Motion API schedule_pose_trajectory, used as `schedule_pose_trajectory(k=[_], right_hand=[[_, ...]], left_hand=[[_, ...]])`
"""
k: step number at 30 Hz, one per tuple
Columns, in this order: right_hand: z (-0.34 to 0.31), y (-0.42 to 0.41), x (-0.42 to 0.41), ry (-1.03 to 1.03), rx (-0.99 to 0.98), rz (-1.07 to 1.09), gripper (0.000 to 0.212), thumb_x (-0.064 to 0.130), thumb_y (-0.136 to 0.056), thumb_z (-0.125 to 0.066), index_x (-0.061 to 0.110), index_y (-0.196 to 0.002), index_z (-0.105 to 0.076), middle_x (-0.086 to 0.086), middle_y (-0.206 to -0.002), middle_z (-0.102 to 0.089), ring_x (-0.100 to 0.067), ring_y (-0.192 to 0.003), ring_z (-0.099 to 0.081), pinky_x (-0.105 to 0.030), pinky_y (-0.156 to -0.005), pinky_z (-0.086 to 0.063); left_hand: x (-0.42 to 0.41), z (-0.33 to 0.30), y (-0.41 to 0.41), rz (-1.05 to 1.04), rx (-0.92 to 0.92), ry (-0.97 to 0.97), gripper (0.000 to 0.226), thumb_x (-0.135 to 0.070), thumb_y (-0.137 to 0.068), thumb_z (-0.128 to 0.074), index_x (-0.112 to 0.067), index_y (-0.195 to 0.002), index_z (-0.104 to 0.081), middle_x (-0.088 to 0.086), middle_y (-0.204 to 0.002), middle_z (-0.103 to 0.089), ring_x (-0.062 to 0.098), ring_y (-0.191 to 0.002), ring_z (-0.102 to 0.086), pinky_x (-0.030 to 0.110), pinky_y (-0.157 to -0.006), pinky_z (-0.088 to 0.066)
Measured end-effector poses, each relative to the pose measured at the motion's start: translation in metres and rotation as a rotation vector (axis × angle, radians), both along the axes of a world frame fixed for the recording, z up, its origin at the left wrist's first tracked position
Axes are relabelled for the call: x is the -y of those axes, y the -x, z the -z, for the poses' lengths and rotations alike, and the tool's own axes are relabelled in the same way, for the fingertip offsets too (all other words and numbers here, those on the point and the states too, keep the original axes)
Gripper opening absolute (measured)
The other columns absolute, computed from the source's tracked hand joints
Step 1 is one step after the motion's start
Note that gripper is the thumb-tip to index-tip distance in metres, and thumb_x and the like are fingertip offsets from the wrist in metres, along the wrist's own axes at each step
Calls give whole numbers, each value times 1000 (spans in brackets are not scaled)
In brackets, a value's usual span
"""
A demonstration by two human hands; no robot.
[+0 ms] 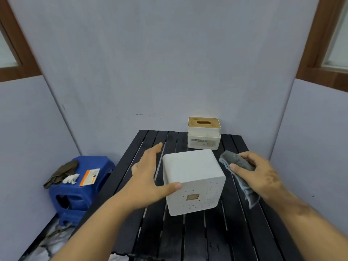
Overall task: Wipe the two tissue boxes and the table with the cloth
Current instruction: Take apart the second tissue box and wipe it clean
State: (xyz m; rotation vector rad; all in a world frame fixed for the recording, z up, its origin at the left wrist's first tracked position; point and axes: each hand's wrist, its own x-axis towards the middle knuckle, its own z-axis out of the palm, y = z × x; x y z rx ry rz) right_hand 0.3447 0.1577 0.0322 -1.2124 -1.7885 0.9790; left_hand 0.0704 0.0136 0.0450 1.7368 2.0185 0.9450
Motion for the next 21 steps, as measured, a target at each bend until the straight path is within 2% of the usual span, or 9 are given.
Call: schedule_pose_trajectory(k=[2,4,6,7,10,13,15,18,21], right_hand=[[-2,-3,-1,-41,75,7,16,27,-84,-79,31,-92,-66,-1,-86,-68,-24,-77,-67,-46,-74,-61],[-6,-4,0,-54,120,-5,15,24,-85,-78,25,-93,-66,-6,-83,-67,-21,-66,-66,-39,-60,-61],[-8,-6,1,-31,122,-26,14,14,-87,-76,13,-95,-65,-18,-81,-65,-18,-51,-60,-21,-41,-52],[-8,-7,0,-21,134,-26,14,12,-87,-76,9,-96,-65,-21,-81,-66,-16,-48,-58,-15,-37,-46],[-6,-8,-1,1,172,-31,14,14,-87,-76,11,-94,-65,-17,-80,-68,-12,-51,-58,-8,-34,-37],[-3,-7,-2,54,188,-42,12,15,-88,-76,13,-92,-64,-10,-75,-69,-8,-47,-58,-10,-35,-39],[-2,-8,-2,54,202,-40,13,17,-87,-76,15,-91,-64,-6,-75,-69,-7,-48,-60,-10,-35,-39],[-2,-12,-4,49,199,-31,14,21,-86,-78,17,-91,-65,-4,-79,-69,-7,-53,-61,-9,-36,-39],[0,-16,-5,57,193,-17,15,23,-84,-79,19,-87,-65,-5,-78,-70,-11,-54,-64,-18,-45,-49]], left_hand=[[-4,-21,-17,33,-144,13,111,-64,-74,-76,-38,-157,-5,-17,-163,-11,11,-146,-6,49,-121,-15],[-17,-37,-34,78,-290,73,105,-61,-79,-73,-31,-158,-11,-13,-162,-15,-2,-134,-7,45,-120,-12],[-37,-45,-46,126,-434,135,101,-65,-78,-70,-27,-155,-17,-8,-157,-28,10,-141,-16,46,-118,-10],[-48,-46,-52,149,-501,168,100,-68,-77,-69,-26,-153,-21,-6,-152,-35,18,-142,-26,48,-117,-10],[-76,-45,-64,199,-644,249,88,-69,-76,-67,-21,-143,-35,-3,-135,-50,23,-127,-46,53,-112,-21],[-92,-46,-70,237,-697,285,71,-65,-73,-69,-22,-124,-44,-4,-116,-55,22,-110,-53,53,-103,-30],[-94,-47,-71,243,-732,276,74,-66,-68,-70,-23,-124,-46,-6,-111,-55,19,-104,-53,53,-103,-32],[-83,-52,-72,258,-684,199,84,-58,-65,-77,-24,-134,-44,-9,-119,-54,14,-110,-48,47,-105,-30],[-59,-56,-67,242,-509,90,99,-44,-67,-84,-31,-149,-30,-18,-135,-43,0,-106,-23,35,-107,-23]])
